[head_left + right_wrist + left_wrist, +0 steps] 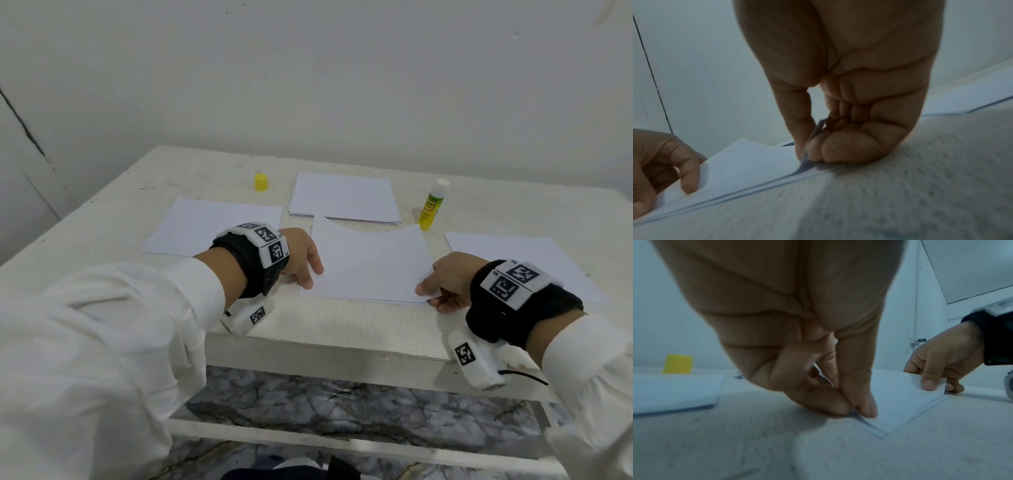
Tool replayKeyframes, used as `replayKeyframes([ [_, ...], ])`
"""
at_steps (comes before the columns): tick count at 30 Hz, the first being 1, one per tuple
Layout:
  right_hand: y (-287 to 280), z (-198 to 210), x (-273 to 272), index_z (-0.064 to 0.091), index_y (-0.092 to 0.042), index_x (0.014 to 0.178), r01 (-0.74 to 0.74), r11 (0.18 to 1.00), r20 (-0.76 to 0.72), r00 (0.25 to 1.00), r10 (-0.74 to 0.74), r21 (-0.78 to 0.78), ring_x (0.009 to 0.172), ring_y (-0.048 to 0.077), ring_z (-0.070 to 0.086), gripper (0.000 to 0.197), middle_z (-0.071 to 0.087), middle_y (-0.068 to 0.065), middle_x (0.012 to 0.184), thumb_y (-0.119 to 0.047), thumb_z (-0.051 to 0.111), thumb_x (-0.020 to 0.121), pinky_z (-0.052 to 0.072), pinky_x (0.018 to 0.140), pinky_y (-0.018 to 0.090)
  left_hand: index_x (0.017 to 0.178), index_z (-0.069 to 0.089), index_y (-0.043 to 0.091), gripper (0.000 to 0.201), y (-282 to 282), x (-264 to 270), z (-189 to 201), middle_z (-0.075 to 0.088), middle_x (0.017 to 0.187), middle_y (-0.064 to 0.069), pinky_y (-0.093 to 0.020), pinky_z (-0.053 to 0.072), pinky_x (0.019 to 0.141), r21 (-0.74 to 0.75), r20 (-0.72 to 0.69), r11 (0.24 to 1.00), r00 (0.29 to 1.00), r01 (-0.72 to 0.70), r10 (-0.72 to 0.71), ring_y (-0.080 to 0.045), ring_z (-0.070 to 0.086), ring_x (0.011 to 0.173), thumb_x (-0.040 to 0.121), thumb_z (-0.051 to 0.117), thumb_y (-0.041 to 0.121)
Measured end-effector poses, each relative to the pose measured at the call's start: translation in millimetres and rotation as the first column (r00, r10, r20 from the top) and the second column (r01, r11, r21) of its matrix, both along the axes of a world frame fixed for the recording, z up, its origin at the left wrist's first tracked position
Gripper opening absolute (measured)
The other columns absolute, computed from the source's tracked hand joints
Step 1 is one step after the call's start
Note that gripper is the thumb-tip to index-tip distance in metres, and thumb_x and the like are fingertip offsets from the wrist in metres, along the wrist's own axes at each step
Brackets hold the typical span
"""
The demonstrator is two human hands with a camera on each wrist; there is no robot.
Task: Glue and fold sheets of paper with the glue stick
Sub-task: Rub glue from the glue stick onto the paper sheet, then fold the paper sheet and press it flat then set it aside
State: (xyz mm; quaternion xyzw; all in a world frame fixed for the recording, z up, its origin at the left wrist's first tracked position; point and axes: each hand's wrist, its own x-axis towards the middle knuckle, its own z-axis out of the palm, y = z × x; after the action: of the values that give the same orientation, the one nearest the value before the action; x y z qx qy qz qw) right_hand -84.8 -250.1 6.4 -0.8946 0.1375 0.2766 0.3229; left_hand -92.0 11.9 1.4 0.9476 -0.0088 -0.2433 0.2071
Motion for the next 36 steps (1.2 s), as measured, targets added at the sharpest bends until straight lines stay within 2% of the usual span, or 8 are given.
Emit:
replayKeyframes([
  [4,4,9,-1,0.051,-0.007,0.064,-0.104,0.98,0.038,0.993,0.113,-0.17,0.036,0.012,0.048,0.026,0.056,0.007,0.06,-0.006,0.071,0.08,0.035,0.038,0.017,0.096,0.067,0.027,0.027,-2,1,0,0.06,0.068,0.007,-0.011,0.038,0.047,0.045,0.009,0.999,1.0,0.015,-0.015,-0.006,0.053,0.057,0.075,0.08,0.017],
  [8,-1,16,4,0.058,-0.009,0.064,-0.192,0.946,0.001,0.98,0.199,-0.26,0.054,0.015,0.049,0.025,0.059,0.003,0.061,-0.018,0.076,0.077,0.036,0.049,0.023,0.099,0.067,0.029,0.028,-2,1,1,0.06,0.072,0.008,-0.009,0.038,0.048,0.09,0.011,0.995,0.999,0.032,-0.034,-0.005,0.053,0.06,0.076,0.08,0.019],
  [13,-8,20,3,0.063,-0.01,0.081,-0.258,0.927,-0.007,0.964,0.266,-0.272,0.054,0.012,0.047,0.015,0.063,0.004,0.075,-0.022,0.073,0.081,0.033,0.046,0.019,0.1,0.067,0.029,0.028,-3,0,1,0.06,0.081,0.006,-0.015,0.04,0.055,0.099,0.02,0.995,1.0,0.022,-0.024,-0.01,0.054,0.07,0.076,0.079,0.02],
  [19,-11,15,5,0.051,-0.024,0.071,-0.29,0.886,0.05,0.943,0.329,-0.362,0.051,0.008,0.049,0.024,0.054,-0.004,0.063,-0.026,0.072,0.082,0.038,0.047,0.02,0.098,0.067,0.031,0.026,-4,-1,2,0.058,0.075,0.008,-0.016,0.039,0.057,0.109,0.018,0.994,0.999,0.029,-0.031,-0.01,0.05,0.065,0.077,0.079,0.021],
  [22,-13,15,3,0.055,-0.021,0.073,-0.304,0.883,0.044,0.939,0.341,-0.357,0.051,0.008,0.047,0.019,0.056,-0.002,0.066,-0.026,0.071,0.082,0.036,0.046,0.018,0.099,0.067,0.031,0.027,-3,-1,2,0.06,0.071,0.009,-0.016,0.04,0.057,0.101,0.013,0.995,1.0,0.025,-0.026,-0.009,0.049,0.062,0.077,0.079,0.021],
  [26,-12,16,-2,0.064,-0.006,0.089,-0.352,0.878,-0.006,0.929,0.371,-0.324,0.056,0.012,0.041,0.02,0.06,0.008,0.088,-0.024,0.07,0.084,0.031,0.048,0.018,0.098,0.068,0.031,0.028,-2,1,2,0.062,0.071,0.008,-0.016,0.041,0.059,0.083,0.003,0.996,1.0,0.023,-0.023,-0.01,0.049,0.062,0.076,0.079,0.02],
  [31,-13,14,0,0.063,-0.005,0.081,-0.299,0.906,0.012,0.948,0.317,-0.3,0.055,0.015,0.041,0.02,0.059,0.011,0.085,-0.021,0.074,0.08,0.03,0.048,0.021,0.092,0.066,0.033,0.026,0,2,2,0.065,0.068,0.009,-0.016,0.04,0.058,0.065,-0.013,0.998,1.0,0.023,-0.022,-0.009,0.049,0.058,0.074,0.081,0.019],
  [36,-12,12,-1,0.062,-0.004,0.083,-0.294,0.909,0.011,0.951,0.31,-0.295,0.053,0.016,0.04,0.021,0.057,0.012,0.081,-0.021,0.074,0.08,0.03,0.048,0.021,0.091,0.065,0.034,0.026,0,2,3,0.065,0.069,0.009,-0.015,0.04,0.057,0.062,-0.017,0.998,1.0,0.027,-0.026,-0.009,0.049,0.06,0.075,0.08,0.019],
])
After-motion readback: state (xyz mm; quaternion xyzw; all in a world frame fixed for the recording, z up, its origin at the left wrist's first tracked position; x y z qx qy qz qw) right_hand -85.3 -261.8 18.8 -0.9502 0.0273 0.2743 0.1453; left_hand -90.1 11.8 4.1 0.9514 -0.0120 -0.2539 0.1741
